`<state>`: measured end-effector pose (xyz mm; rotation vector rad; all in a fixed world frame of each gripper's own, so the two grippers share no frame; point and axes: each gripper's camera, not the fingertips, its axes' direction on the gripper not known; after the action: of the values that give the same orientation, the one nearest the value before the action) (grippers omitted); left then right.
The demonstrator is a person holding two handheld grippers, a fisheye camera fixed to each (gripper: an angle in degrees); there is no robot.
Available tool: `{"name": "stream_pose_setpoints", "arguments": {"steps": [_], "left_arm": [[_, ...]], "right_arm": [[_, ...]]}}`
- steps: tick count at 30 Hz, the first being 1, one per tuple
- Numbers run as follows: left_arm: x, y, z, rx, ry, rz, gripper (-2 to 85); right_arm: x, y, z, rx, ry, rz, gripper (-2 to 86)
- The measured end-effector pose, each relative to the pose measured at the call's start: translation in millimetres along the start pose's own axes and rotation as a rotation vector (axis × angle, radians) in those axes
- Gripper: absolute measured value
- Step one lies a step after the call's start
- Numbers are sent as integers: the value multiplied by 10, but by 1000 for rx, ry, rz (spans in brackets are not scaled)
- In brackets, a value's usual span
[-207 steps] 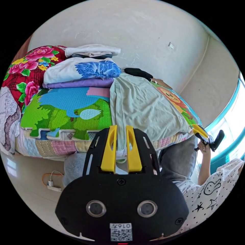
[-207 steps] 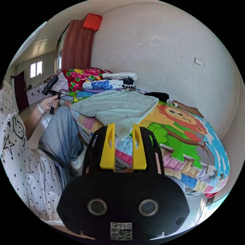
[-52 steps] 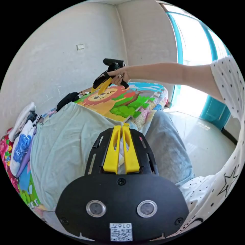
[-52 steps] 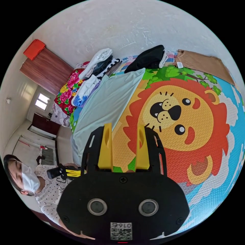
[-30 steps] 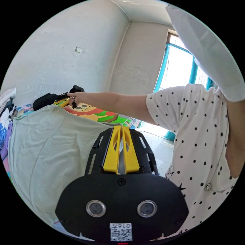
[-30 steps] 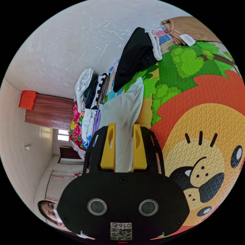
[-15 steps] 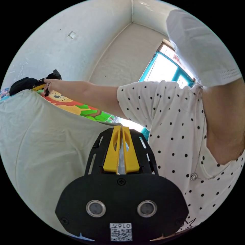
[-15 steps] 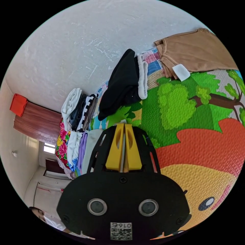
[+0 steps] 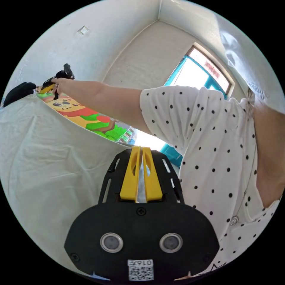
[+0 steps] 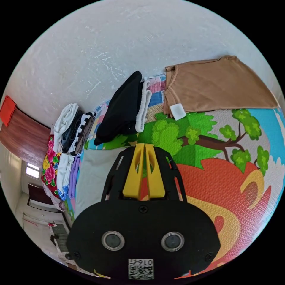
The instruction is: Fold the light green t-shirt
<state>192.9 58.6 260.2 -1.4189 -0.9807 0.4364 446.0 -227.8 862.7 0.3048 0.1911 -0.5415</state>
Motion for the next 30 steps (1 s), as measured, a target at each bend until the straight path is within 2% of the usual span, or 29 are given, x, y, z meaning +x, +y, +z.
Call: {"name": "stream_pose_setpoints", "arguments": {"steps": [3, 6, 10, 12, 16, 20, 30], "left_arm": [[-19, 36, -30, 20, 15, -10, -10], [-3, 54, -71, 15, -6, -7, -10], [31, 86, -143, -3, -22, -3, -10], [58, 116, -195, -19, -39, 5, -10], [115, 137, -260, -56, -42, 29, -10], [258, 159, -401, -83, -77, 64, -10], [540, 222, -1062, -66, -56, 50, -10]], "right_arm": [[-236, 12, -236, 40, 63, -104, 34], [-528, -20, -126, -73, 34, -191, 72], [-733, -51, 78, -56, 68, -173, 73], [-765, -98, 240, -115, 89, -163, 68], [-871, -141, 253, -52, 204, -150, 19], [-919, -266, 158, -2, 192, -141, 1], [-885, -501, -23, -88, 170, -137, 48]]}}
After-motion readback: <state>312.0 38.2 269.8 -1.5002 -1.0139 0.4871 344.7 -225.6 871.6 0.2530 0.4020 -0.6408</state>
